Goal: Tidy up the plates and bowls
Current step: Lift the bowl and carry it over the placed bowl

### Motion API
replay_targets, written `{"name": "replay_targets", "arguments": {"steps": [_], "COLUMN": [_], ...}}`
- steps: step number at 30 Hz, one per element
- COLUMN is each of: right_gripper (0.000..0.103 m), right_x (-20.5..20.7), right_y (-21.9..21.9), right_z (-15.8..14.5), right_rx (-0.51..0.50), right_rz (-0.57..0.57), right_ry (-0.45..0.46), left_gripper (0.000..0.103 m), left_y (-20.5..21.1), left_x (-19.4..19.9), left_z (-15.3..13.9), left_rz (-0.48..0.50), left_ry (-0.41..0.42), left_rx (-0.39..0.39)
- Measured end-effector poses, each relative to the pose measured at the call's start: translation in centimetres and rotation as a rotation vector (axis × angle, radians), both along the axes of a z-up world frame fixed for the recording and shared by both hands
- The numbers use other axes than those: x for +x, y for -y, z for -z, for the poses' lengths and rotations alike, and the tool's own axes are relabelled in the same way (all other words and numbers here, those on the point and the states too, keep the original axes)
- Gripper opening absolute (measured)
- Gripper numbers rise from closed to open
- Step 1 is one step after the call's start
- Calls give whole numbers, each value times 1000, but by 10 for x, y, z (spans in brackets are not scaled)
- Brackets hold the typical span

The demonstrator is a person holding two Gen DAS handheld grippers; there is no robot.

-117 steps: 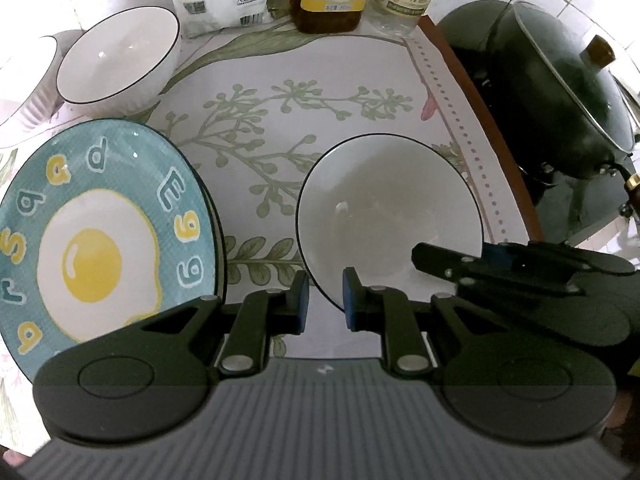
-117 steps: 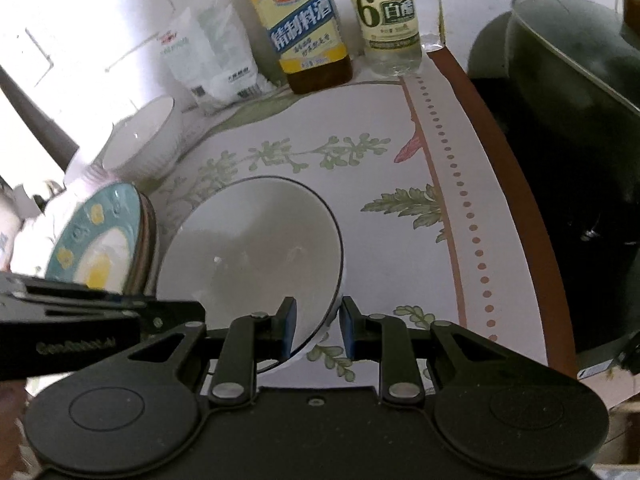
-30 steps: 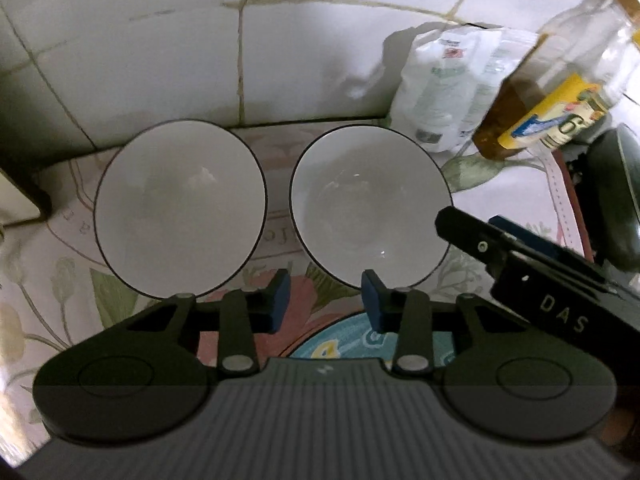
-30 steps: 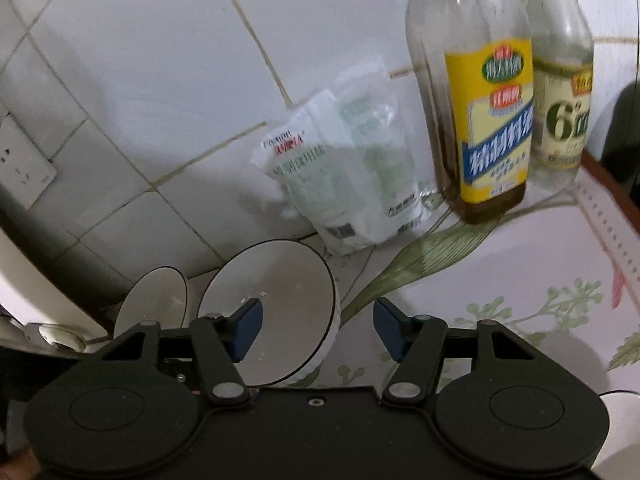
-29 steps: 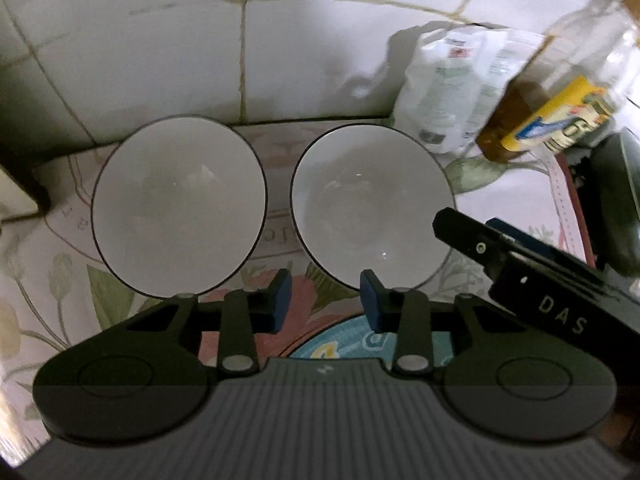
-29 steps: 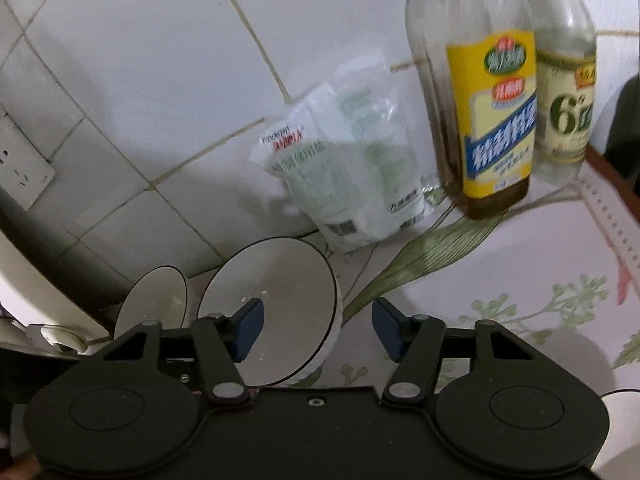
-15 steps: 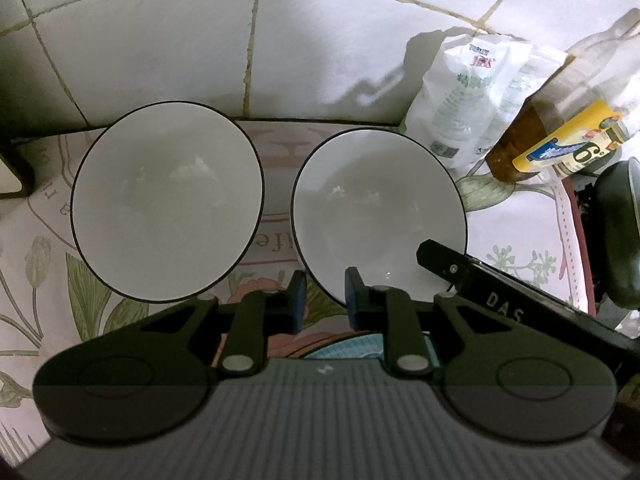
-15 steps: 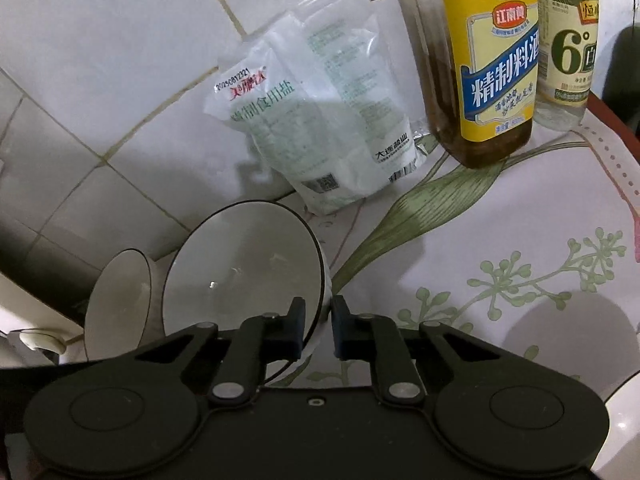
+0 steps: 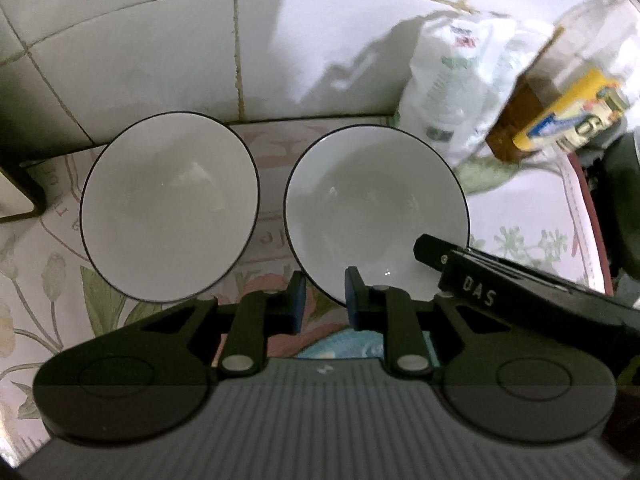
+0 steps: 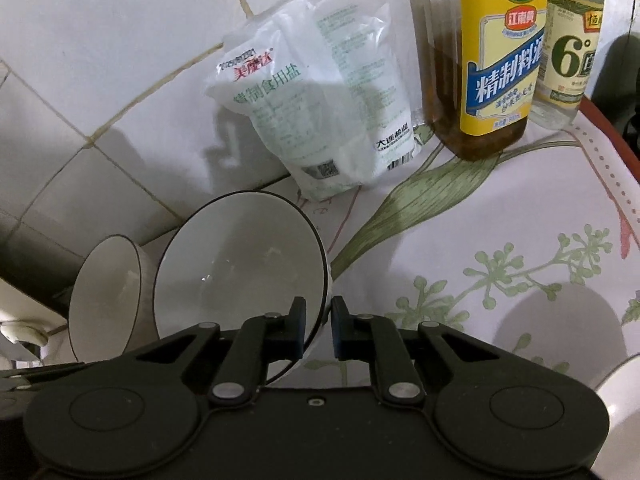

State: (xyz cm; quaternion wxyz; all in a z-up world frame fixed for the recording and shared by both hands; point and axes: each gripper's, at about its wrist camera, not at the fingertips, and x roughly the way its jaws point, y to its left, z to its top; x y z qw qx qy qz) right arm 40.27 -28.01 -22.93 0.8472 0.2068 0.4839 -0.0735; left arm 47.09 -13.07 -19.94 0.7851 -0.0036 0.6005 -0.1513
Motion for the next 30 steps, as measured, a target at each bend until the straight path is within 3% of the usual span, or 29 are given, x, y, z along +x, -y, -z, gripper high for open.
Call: {"name": "replay_targets", "arguments": {"steps": [5, 14, 19, 30], "right_gripper": [16, 17, 17, 18], "right_x": [-11, -35, -64, -124], "right_y": [0, 2, 2, 15], "right_z": [-13, -49, -72, -124], "right_rx": [16, 42, 67, 72], "right_rz": [4, -3, -13, -45], "right_ry": [12, 18, 16, 54], "left_gripper": [19, 19, 19, 19], "left_y": [3, -6, -5, 12], "left_x": [-9, -29, -53, -114], "left_z": [-18, -57, -90, -149], "left_rz": [42, 60, 130, 145], "left_ry": [46, 34, 54, 97], "left_rx": [25, 14, 32, 33]}}
